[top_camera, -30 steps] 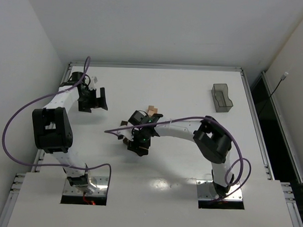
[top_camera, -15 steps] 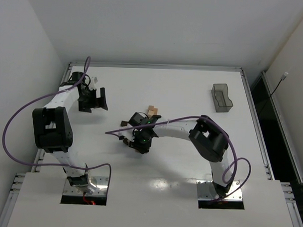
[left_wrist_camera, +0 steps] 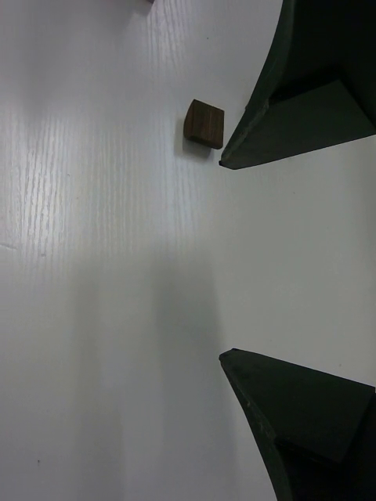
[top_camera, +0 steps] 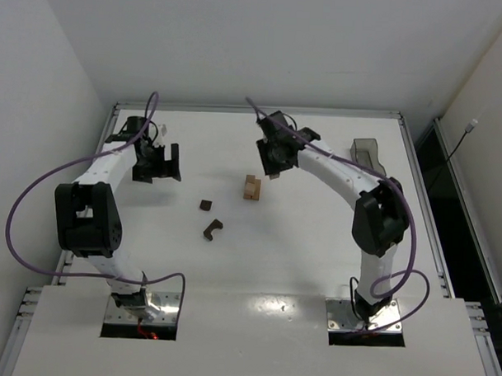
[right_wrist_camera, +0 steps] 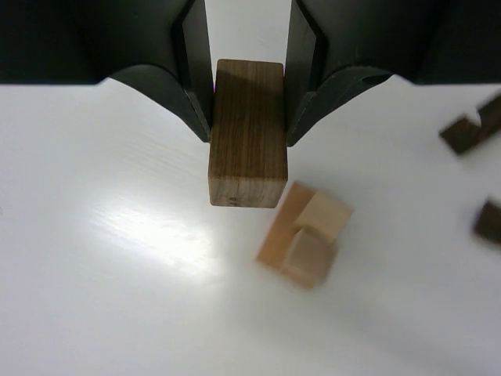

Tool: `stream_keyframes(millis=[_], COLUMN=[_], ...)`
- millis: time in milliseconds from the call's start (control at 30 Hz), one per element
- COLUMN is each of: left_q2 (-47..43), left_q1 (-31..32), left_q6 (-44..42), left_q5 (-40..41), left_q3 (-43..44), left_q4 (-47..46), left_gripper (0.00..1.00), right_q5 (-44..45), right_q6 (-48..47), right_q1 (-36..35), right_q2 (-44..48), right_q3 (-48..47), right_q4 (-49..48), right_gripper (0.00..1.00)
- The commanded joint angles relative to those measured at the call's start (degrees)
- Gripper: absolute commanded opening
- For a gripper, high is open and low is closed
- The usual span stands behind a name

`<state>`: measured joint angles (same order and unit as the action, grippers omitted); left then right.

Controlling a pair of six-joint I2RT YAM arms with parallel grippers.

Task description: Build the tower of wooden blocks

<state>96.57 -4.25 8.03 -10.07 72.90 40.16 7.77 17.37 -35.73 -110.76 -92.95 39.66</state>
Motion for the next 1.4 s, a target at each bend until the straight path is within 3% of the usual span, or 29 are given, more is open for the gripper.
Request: stream_keyframes(millis=[0, 200, 333, 567, 800, 1367], left_q2=[-3.24, -3.76, -3.76, -4.29, -4.9, -0.77], left_q1=[0.74, 1.97, 2.58, 2.58, 2.58, 2.58], left_q6=[0.76, 0.76, 0.76, 0.76, 0.76, 0.76], left_q5=[2.06, 3.38, 3.91, 3.91, 3.39, 3.39], left_q3=[0.48, -0.04, -0.56, -1.1, -2.94, 0.05], left_q4=[-0.88, -0.88, -1.48, -2.63, -3.16, -3.16], left_gripper=[1.0, 1.0, 1.0, 1.0, 1.0, 1.0], right_q5=[13.04, 8.06, 7.52, 3.05, -3.46, -2.94], right_q6=[13.46, 21.91, 29.02, 33.08, 29.49, 25.79], right_q1=[0.21, 1.98, -1.0, -2.24, -0.84, -0.31], right_q2=[-1.12, -2.27, -1.56, -4.11, -7.62, -14.57], right_q3=[-5.48, -15.67, -15.16, -11.99, -11.38, -15.33], right_q4=[4.28, 6.22, 5.6, 5.6, 3.76, 2.09], right_gripper=[0.0, 0.0, 0.0, 0.0, 0.0, 0.0])
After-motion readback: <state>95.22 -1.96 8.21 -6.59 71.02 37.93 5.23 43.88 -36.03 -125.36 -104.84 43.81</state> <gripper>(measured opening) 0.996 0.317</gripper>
